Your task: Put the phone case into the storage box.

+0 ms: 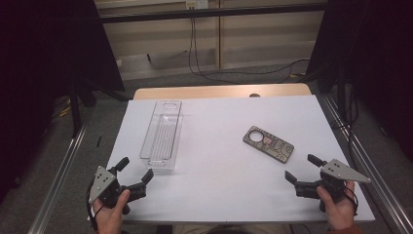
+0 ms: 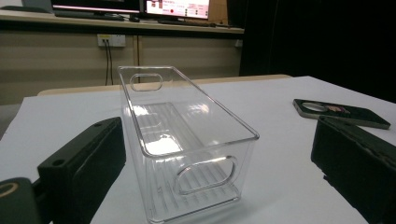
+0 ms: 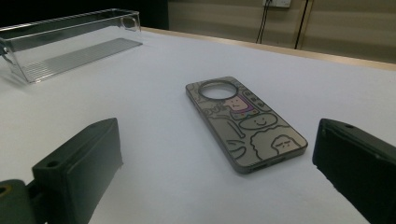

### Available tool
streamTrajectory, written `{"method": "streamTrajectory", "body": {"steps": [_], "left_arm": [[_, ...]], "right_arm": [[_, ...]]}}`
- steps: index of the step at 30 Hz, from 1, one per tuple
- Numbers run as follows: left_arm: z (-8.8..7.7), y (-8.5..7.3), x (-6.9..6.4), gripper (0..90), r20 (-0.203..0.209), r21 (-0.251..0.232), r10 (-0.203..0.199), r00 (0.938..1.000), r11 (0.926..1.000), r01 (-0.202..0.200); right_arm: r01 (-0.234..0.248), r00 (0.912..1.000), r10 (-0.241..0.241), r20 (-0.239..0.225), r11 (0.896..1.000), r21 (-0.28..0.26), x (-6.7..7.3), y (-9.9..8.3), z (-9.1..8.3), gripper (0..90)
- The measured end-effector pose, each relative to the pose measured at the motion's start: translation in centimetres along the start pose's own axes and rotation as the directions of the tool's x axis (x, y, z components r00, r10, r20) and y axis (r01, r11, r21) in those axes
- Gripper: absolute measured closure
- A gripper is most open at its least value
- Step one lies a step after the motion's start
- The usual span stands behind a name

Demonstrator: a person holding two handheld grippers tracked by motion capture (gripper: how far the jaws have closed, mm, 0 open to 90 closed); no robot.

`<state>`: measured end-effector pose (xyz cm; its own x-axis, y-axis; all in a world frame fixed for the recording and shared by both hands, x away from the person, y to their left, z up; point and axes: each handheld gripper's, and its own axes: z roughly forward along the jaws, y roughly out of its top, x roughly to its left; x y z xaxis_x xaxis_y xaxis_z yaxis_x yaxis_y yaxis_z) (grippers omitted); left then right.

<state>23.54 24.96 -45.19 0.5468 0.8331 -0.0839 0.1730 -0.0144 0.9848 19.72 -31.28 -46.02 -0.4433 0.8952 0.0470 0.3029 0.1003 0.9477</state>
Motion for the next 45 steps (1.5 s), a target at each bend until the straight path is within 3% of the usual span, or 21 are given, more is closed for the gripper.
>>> {"method": "streamTrajectory", "body": {"steps": [7, 19, 23, 31, 36, 45], "left_arm": [[0.1, 0.0, 0.2, 3.3, -0.011, 0.003, -0.006, 0.9999, 1.0000, 0.006], [0.7, -0.1, 0.2, 3.2, 0.007, 0.004, -0.012, 0.9999, 0.9999, 0.012], [0.9, -0.1, 0.1, 3.2, -0.008, 0.009, -0.019, 0.9998, 0.9998, 0.019], [1.0, -0.2, -0.2, 3.2, 0.014, 0.016, -0.017, 0.9998, 0.9997, 0.016], [0.8, -0.2, -0.1, 3.2, 0.018, 0.009, -0.011, 0.9998, 0.9999, 0.011], [1.0, -0.3, 0.0, 3.3, 0.016, 0.028, -0.011, 0.9998, 0.9996, 0.011]], "right_arm": [[-0.002, 1.0000, 0.001, -0.004, 1.000, -0.007, -0.1, 0.0, -0.1, 0.7], [-0.035, 0.9993, 0.036, 0.010, 0.999, -0.027, -0.3, -0.2, -0.4, 0.7], [-0.051, 0.9985, 0.052, 0.019, 0.998, -0.038, -0.4, -0.2, -0.5, 0.7], [-0.061, 0.9973, 0.063, 0.039, 0.997, -0.051, -0.5, -0.1, -0.7, 0.7], [-0.027, 0.9986, 0.030, 0.044, 0.998, -0.054, -0.4, 0.3, -0.9, 0.6], [-0.047, 0.9976, 0.049, 0.048, 0.998, -0.050, -0.6, 1.2, -0.1, 0.4]]}}
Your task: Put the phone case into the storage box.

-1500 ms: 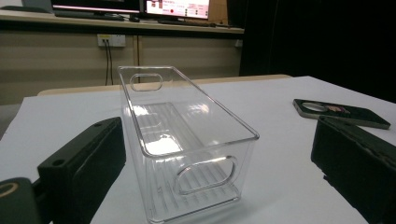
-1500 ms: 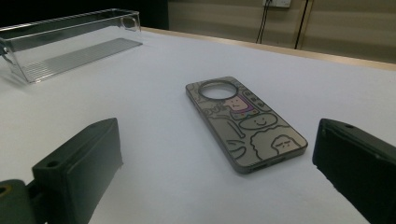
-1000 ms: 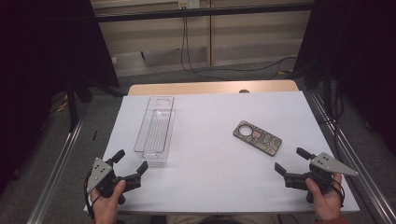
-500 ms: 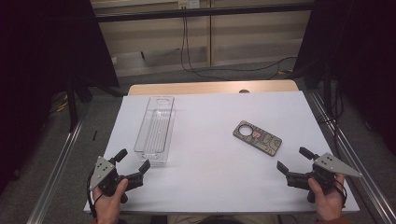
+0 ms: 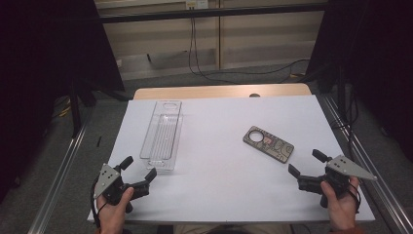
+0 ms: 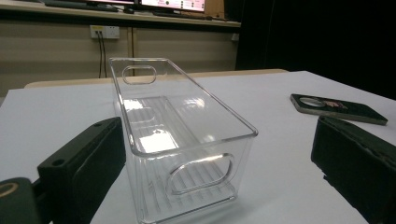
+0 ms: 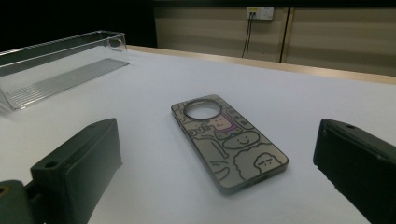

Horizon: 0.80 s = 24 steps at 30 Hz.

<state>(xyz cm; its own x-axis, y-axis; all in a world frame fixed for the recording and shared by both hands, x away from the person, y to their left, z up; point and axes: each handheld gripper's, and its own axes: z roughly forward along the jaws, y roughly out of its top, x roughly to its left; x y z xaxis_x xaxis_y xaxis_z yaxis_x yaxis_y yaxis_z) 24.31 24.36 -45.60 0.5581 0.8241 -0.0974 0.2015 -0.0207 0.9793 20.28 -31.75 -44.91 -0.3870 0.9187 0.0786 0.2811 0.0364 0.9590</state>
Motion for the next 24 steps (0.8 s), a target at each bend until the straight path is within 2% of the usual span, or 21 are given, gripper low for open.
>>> {"method": "streamTrajectory", "body": {"steps": [6, 11, 13, 17, 19, 20, 21, 24], "left_arm": [[-0.1, 0.0, -0.1, 3.2, 0.010, 0.002, 0.008, 0.9999, 1.0000, -0.008], [-0.2, 0.0, 0.0, 3.3, 0.002, 0.002, 0.003, 1.0000, 1.0000, -0.003], [-0.2, -0.1, 0.0, 3.2, 0.005, 0.004, 0.000, 1.0000, 1.0000, 0.000], [-0.2, -0.1, -0.1, 3.7, 0.013, 0.013, -0.005, 0.9999, 0.9999, 0.005], [-0.1, -0.1, -0.2, 4.5, 0.015, 0.011, -0.014, 0.9998, 0.9998, 0.013], [-0.1, -0.1, -0.2, 4.5, 0.021, 0.014, -0.002, 0.9998, 0.9999, 0.002], [-0.1, -0.1, -0.3, 4.5, 0.025, 0.011, -0.003, 0.9997, 0.9999, 0.003], [-0.2, 0.0, -0.2, 4.4, 0.021, 0.013, 0.004, 0.9998, 0.9999, -0.004]], "right_arm": [[0.049, 0.9983, -0.048, -0.032, 0.999, 0.001, 0.1, 0.8, 0.8, 0.0], [0.049, 0.9982, -0.048, -0.036, 0.998, 0.029, 0.1, 1.2, 1.7, 0.8], [0.032, 0.9974, -0.028, -0.066, 0.998, 0.060, 0.0, 1.4, 2.1, 1.7], [0.043, 0.9955, -0.036, -0.088, 0.997, 0.069, -0.2, 1.7, 2.5, 1.9], [0.036, 0.9945, -0.026, -0.101, 0.995, 0.098, -0.4, 2.1, 3.0, 2.0], [0.036, 0.9945, -0.026, -0.101, 0.995, 0.098, -0.4, 2.1, 3.0, 2.0], [0.047, 0.9934, -0.034, -0.109, 0.991, 0.124, -0.6, 2.2, 3.3, 2.0], [0.043, 0.9935, -0.028, -0.110, 0.991, 0.129, -0.9, 2.6, 3.9, 2.0]]}}
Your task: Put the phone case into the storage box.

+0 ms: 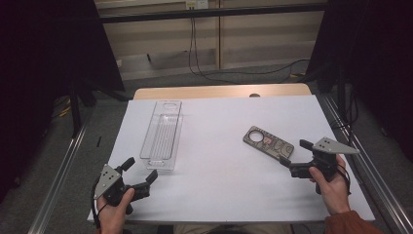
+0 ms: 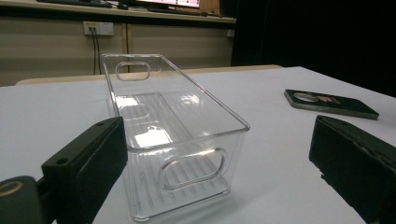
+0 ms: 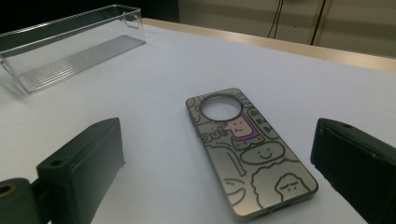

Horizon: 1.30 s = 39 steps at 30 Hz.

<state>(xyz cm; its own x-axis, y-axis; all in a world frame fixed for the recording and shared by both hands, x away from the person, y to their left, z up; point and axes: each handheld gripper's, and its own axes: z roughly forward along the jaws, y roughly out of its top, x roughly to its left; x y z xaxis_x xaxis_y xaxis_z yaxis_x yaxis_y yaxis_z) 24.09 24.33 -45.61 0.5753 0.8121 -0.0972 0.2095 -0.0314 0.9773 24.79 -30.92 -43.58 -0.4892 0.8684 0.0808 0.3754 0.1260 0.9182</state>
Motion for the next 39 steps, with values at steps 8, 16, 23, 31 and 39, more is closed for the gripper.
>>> {"method": "streamTrajectory", "body": {"steps": [8, 16, 23, 31, 39], "left_arm": [[0.1, 0.2, -0.1, 2.9, 0.006, -0.017, 0.002, 1.0000, 0.9999, -0.001], [0.0, 0.2, 0.0, 2.9, -0.001, -0.011, -0.003, 1.0000, 0.9999, 0.003], [0.0, 0.1, 0.0, 2.9, -0.004, -0.016, -0.010, 0.9999, 0.9998, 0.010], [0.0, 0.1, 0.0, 2.9, -0.009, -0.016, -0.013, 0.9999, 0.9998, 0.013], [-0.1, 0.1, 0.1, 2.9, -0.008, -0.018, -0.010, 0.9999, 0.9998, 0.010]], "right_arm": [[-0.037, 0.9992, 0.037, -0.012, 0.999, 0.039, -1.2, 0.9, 0.9, 2.3], [-0.056, 0.9982, 0.058, -0.017, 0.994, 0.095, -2.4, 1.9, 1.6, 3.4], [-0.052, 0.9960, 0.063, -0.063, 0.986, 0.158, -3.5, 2.6, 3.0, 1.6], [-0.018, 0.9926, 0.046, -0.112, 0.969, 0.245, -3.8, 3.5, 4.6, 1.7], [0.002, 0.9917, 0.044, -0.121, 0.933, 0.361, -3.8, 4.0, 6.8, 2.1]]}}
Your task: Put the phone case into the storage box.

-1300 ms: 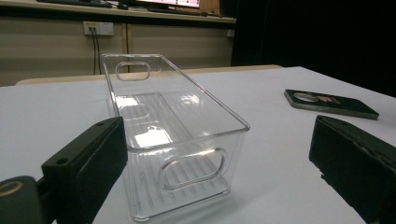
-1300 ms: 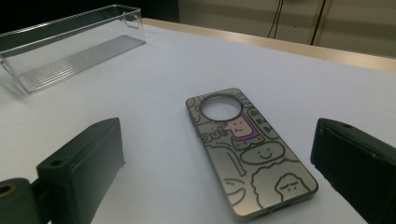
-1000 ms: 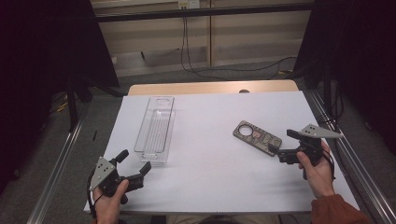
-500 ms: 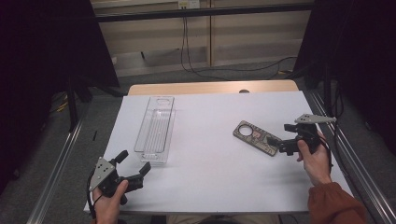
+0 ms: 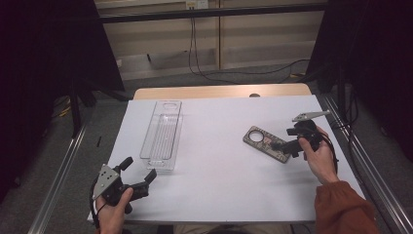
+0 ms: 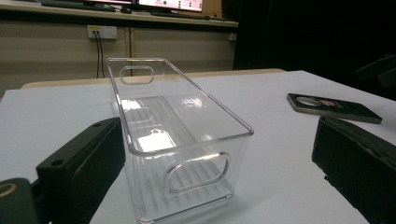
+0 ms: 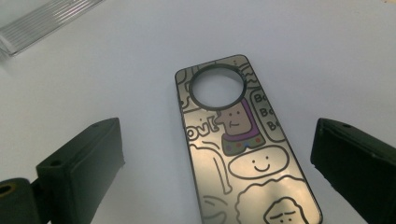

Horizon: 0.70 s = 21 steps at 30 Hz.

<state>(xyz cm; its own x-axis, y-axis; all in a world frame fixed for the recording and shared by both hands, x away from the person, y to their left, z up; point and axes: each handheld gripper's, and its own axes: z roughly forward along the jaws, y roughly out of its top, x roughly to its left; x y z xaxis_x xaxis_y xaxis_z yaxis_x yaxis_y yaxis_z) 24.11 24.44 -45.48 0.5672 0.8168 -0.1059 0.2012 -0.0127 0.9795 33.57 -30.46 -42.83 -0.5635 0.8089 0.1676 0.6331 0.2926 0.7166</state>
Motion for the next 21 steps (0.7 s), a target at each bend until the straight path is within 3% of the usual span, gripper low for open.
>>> {"method": "streamTrajectory", "body": {"steps": [4, 7, 12, 18, 21], "left_arm": [[0.0, 0.0, 0.0, 2.9, 0.001, 0.002, -0.001, 1.0000, 1.0000, 0.001], [0.0, 0.0, 0.0, 2.9, 0.001, 0.001, -0.001, 1.0000, 1.0000, 0.001], [0.0, 0.0, 0.1, 2.9, -0.002, 0.007, 0.007, 1.0000, 1.0000, -0.007], [0.0, 0.0, 0.1, 2.9, 0.002, 0.004, 0.001, 1.0000, 1.0000, -0.001], [0.0, 0.0, 0.1, 2.9, 0.006, 0.004, 0.001, 1.0000, 1.0000, -0.001]], "right_arm": [[-0.010, 0.9994, 0.012, -0.033, 0.998, 0.057, -0.2, 0.5, 0.7, 2.7], [0.016, 0.9993, -0.014, -0.035, 0.996, 0.086, -0.4, 0.9, 1.3, 2.9], [0.048, 0.9974, -0.038, -0.061, 0.985, 0.165, -0.3, 1.4, 2.2, 3.9], [0.088, 0.9944, -0.074, -0.075, 0.974, 0.210, -0.3, 2.4, 3.0, 4.9], [0.110, 0.9925, -0.092, -0.080, 0.962, 0.251, -0.3, 2.8, 3.3, 4.6]]}}
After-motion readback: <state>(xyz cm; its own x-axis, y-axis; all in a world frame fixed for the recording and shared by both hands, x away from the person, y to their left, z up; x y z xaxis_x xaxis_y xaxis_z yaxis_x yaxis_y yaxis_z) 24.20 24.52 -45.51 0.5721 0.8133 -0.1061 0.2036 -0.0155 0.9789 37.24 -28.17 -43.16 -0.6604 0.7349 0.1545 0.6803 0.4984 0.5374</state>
